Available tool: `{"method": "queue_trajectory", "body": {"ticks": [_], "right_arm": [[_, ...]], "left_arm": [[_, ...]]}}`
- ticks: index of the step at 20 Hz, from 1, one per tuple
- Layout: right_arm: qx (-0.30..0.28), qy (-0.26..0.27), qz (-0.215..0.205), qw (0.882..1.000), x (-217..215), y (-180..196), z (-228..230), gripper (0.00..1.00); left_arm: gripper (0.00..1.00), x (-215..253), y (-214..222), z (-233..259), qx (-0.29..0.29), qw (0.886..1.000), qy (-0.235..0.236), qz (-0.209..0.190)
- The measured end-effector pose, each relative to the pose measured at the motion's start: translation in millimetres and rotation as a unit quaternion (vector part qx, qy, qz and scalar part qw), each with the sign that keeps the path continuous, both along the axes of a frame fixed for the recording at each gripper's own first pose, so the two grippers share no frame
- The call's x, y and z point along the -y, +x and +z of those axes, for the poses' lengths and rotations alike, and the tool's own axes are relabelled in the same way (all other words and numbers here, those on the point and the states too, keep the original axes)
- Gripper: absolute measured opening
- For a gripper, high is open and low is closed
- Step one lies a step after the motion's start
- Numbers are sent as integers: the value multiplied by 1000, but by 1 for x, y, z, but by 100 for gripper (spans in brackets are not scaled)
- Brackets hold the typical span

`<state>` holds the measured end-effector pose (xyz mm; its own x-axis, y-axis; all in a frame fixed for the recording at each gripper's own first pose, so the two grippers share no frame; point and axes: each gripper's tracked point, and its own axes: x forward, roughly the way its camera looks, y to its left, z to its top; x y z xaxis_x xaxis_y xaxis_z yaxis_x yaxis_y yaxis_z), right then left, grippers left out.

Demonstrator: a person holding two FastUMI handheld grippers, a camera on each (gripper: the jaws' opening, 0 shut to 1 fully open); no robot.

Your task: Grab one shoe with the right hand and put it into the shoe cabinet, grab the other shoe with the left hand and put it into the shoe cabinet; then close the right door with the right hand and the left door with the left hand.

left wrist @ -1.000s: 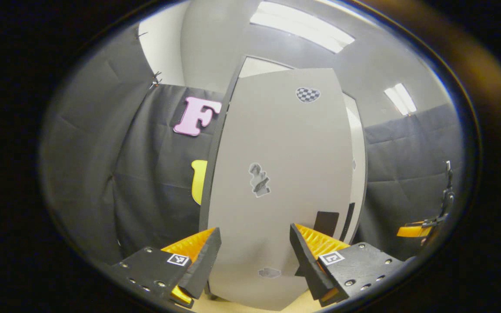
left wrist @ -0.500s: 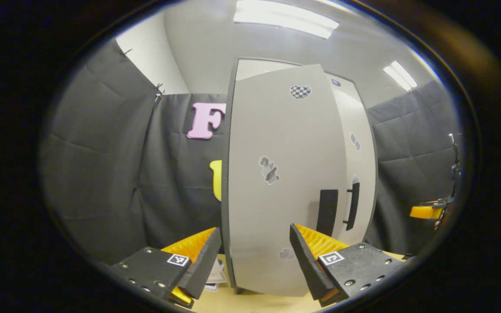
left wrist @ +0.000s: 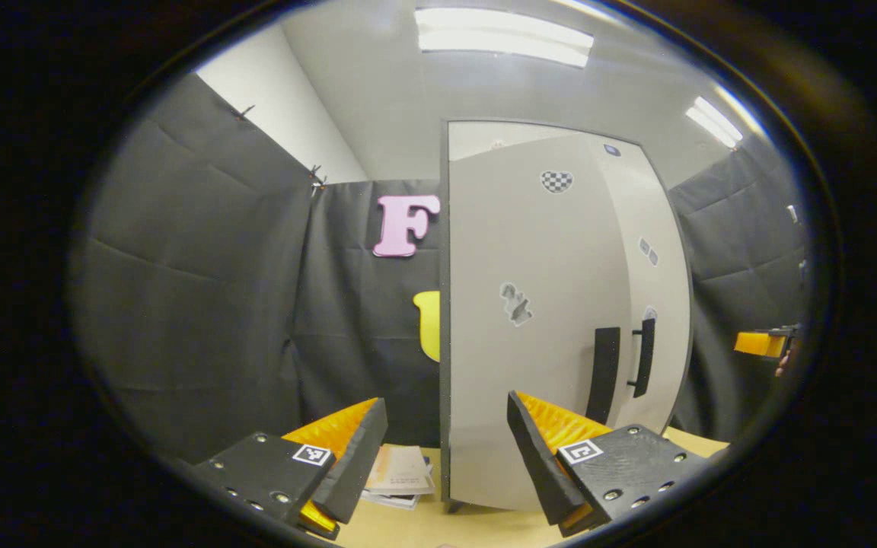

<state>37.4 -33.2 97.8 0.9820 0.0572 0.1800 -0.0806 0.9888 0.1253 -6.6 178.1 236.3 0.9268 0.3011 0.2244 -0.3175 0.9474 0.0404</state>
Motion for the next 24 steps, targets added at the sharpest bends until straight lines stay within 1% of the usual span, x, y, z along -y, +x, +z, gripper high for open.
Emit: {"method": "queue_trajectory", "body": {"ticks": [1, 2, 4, 5, 7, 8, 9, 10, 12, 15, 17, 18, 19, 23, 24], "right_arm": [[2, 0, 0, 1000, -2, 0, -1, 99], [2, -1, -1, 1000, -2, -1, -2, 94], [-4, -10, -4, 1000, -2, 0, -10, 94], [-10, -16, -5, 1000, -2, 0, -15, 94], [-22, -22, -1, 1000, -5, 0, -24, 94], [-28, -22, 8, 999, -9, 2, -28, 94], [-32, -22, 16, 999, -13, 3, -30, 99], [-36, -24, 21, 999, -16, 5, -32, 99], [-38, -29, 24, 999, -18, 8, -31, 99], [-31, -38, 26, 998, -21, 11, -28, 99], [-30, -46, 25, 998, -20, 16, -29, 99], [-35, -46, 27, 998, -21, 19, -31, 94], [-42, -44, 34, 998, -23, 20, -33, 99], [-51, -27, 46, 997, -30, 32, -29, 99], [-53, -26, 50, 997, -34, 35, -29, 94]], "left_arm": [[85, -4, -12, -9, 0, 1000, 3, 7], [90, -4, -24, -16, -2, 1000, 4, 10], [99, -7, -38, -26, 0, 1000, -9, 17], [99, -7, -41, -32, 2, 1000, -22, 18], [99, -8, -37, -44, -1, 999, -47, 15], [99, -10, -33, -50, -7, 998, -54, 15], [95, -11, -30, -53, -11, 998, -59, 17], [92, -12, -25, -53, -13, 998, -62, 20], [92, -12, -22, -55, -12, 997, -73, 22], [92, -14, -15, -62, -13, 996, -91, 16], [92, -14, -9, -65, -22, 995, -91, 19], [92, -13, -4, -65, -26, 995, -92, 19], [92, -12, -1, -64, -26, 995, -91, 18], [92, -7, 6, -65, -27, 996, -84, 8], [92, -6, 7, -65, -29, 996, -81, 8]]}}
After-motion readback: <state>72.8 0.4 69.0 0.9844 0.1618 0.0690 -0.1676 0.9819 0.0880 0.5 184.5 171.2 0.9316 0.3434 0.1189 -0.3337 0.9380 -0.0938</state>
